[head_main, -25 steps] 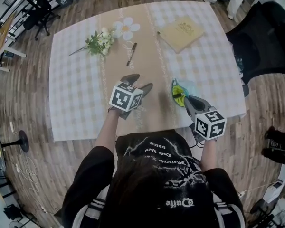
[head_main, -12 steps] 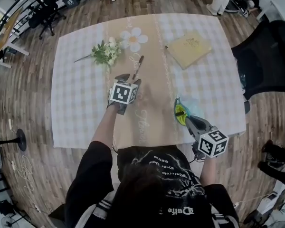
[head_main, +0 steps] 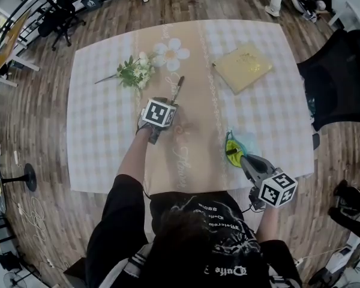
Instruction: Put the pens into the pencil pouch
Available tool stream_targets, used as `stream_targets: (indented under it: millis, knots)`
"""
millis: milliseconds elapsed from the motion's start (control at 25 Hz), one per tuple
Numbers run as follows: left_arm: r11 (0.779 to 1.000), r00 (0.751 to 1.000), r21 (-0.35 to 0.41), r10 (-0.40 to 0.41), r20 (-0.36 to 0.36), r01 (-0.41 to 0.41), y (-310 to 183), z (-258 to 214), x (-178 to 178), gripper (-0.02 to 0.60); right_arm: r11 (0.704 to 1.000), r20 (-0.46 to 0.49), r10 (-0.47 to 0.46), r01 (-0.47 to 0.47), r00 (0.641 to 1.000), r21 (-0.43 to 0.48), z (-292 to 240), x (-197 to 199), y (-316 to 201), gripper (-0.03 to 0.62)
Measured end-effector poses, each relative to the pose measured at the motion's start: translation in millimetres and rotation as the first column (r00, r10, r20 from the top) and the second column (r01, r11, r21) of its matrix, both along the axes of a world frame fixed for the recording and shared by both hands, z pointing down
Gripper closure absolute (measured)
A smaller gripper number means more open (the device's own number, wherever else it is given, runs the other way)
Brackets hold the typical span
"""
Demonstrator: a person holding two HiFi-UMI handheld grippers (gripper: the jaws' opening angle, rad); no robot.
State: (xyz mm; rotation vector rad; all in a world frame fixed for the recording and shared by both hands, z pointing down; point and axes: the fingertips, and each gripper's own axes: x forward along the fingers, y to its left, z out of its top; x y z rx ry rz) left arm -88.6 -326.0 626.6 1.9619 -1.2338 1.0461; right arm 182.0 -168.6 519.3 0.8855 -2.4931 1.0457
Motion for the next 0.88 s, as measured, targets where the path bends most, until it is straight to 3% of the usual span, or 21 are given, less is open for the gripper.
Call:
stream_targets:
  millis: [200, 400, 520, 640, 800, 880]
  knots:
    - [0.999, 0.999, -0.017, -0.047, -0.024, 0.047, -3.2, 0.7, -8.3, 0.428, 1.000, 0.002, -0.018, 0.018, 1.000, -0.005, 0.4, -0.7, 0.5, 0.563]
    - [0.999, 0.999, -0.016, -0.034, -0.007, 0.034, -2.9, 1.5, -8.1, 0.438, 0.999, -0.012, -0.038, 0.038, 0.999, 0.006, 1.8, -6.3, -1.0, 0.563]
    - [1.000, 1.000, -0.014, 0.006, 0.011, -0.005, -0.1, 1.4, -1.5, 0.517, 0.999, -0.017, -0.037, 0.037, 0.999, 0.013, 0.8, -6.9, -1.3, 0.563]
    - [0.999, 0.998, -0.006, 0.044, 0.045, -0.043, 0.8, 1.7, 2.0, 0.528, 0.999, -0.013, -0.033, 0.033, 0.999, 0.013, 0.0, -5.5, -1.1, 0.563]
    - [0.999, 0.999, -0.007, 0.035, 0.041, -0.034, 1.0, 1.0, 1.2, 0.531, 0.999, -0.010, -0.028, 0.028, 1.000, 0.018, -0.2, -4.7, -1.3, 0.563]
    - [0.999, 0.995, 0.006, 0.038, 0.091, -0.039, 1.8, 0.0, -3.2, 0.531, 1.000, -0.011, -0.018, 0.018, 1.000, 0.024, -0.5, -3.5, -1.7, 0.563]
